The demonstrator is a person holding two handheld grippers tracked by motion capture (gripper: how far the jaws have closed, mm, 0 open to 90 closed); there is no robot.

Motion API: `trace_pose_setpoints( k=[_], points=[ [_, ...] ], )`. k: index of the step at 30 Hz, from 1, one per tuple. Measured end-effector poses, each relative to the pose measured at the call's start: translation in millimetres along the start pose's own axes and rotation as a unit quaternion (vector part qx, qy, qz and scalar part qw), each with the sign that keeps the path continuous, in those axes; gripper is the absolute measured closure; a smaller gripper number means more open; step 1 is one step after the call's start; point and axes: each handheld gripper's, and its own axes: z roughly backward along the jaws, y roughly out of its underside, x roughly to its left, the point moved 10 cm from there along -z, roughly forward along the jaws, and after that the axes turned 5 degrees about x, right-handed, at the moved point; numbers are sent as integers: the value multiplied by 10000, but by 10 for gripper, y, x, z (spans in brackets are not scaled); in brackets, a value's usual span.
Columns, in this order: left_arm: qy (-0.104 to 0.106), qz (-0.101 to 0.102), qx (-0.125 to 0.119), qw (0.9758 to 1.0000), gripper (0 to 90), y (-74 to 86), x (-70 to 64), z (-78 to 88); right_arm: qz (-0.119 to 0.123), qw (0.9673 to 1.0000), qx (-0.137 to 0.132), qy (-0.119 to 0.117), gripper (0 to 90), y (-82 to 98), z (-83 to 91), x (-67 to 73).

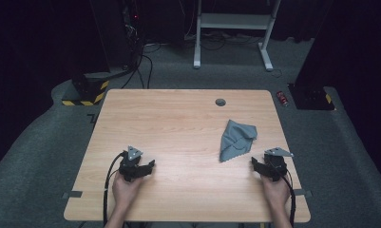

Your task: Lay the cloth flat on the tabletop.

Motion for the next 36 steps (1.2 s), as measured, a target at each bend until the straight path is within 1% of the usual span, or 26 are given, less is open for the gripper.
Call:
trace_pose_setpoints(
  k=[12,20,22,24,26,30,32,33,36],
  points=[
    [-7,-10,2,10000,311,0,3,0,-1,10000,0,2,402,0,0,1],
    [11,21,-2,10000,310,0,-3,0,-2,10000,-2,16,406,-1,1,2],
    [13,22,-3,10000,310,-1,-4,-1,-23,10000,-5,19,428,1,5,9],
    [15,22,-1,10000,308,0,-4,0,-28,10000,44,29,470,0,15,25],
    [10,6,1,10000,307,0,-2,0,-58,9999,90,50,488,-6,19,34],
    [10,-2,2,10000,305,-1,-2,0,-115,9999,-16,-47,513,-62,45,78],
    [10,-7,-1,10000,305,-1,-1,-1,-61,9999,-67,-91,514,-123,69,103],
    [11,-5,3,10000,305,0,-2,0,-71,9999,-75,-98,516,-144,77,116],
    [11,-6,0,10000,305,-1,-1,-1,21,9998,-106,-151,516,-240,97,158]
  ],
)
